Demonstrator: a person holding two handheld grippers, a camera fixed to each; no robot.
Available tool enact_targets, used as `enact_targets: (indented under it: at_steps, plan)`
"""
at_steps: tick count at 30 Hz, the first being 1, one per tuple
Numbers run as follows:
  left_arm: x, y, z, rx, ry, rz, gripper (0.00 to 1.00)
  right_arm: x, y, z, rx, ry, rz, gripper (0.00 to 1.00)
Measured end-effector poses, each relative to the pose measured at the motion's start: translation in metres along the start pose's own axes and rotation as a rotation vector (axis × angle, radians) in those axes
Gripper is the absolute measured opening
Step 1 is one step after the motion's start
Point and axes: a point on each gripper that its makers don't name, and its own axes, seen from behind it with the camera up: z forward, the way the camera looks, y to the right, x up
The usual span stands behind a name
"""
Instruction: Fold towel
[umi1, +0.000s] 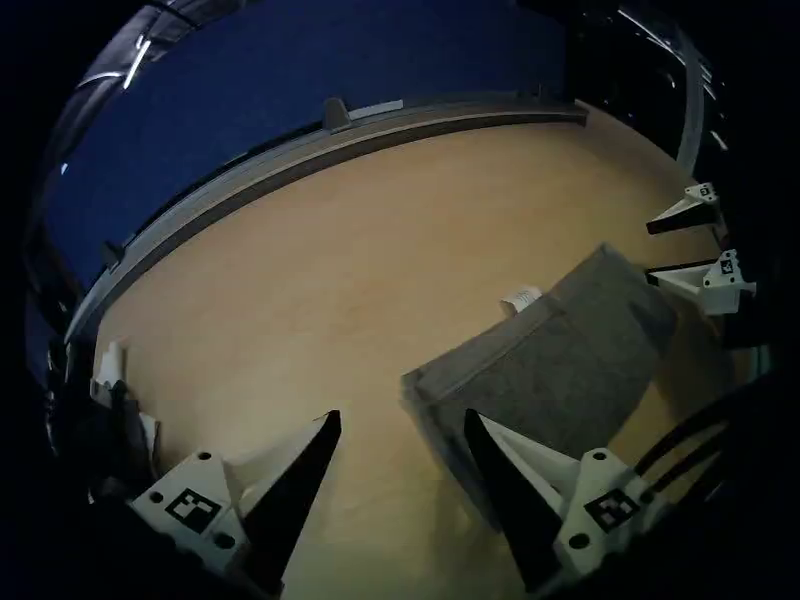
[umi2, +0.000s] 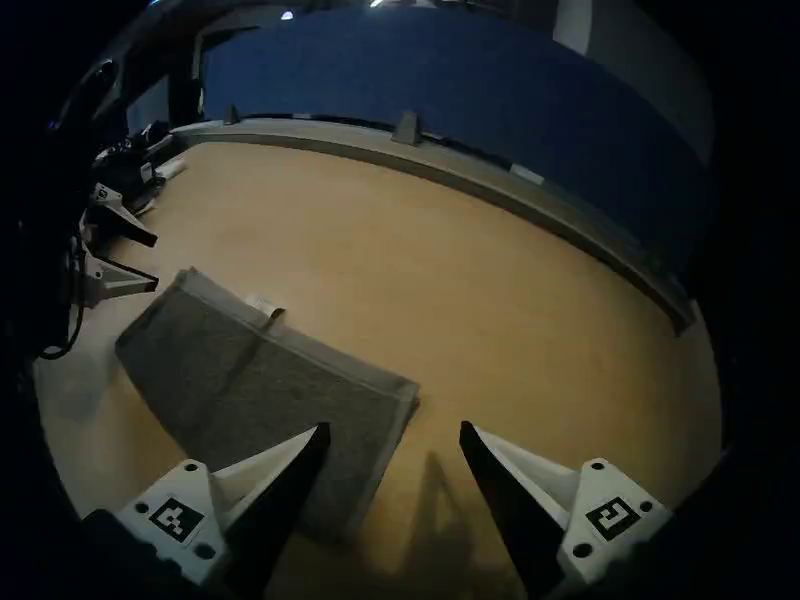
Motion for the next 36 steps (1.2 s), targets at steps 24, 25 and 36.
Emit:
enact_targets:
  at_steps: [24,25,36]
  plan:
    - [-0.037,-0.018,-0.07,0.12,0.097,-0.15,0.93,-0.015,-0.018,-0.033,0.063,0.01,0.001,1.0]
    - [-0.041,-0.019,-0.076,0.131,0.103,-0.162,0.93,-0.017,-0.019,-0.034,0.066,0.008,-0.002,1.0]
    - [-0.091,-0.023,-0.139,0.219,0.143,-0.312,0.93,-0.027,-0.036,-0.04,0.129,-0.009,-0.056,1.0]
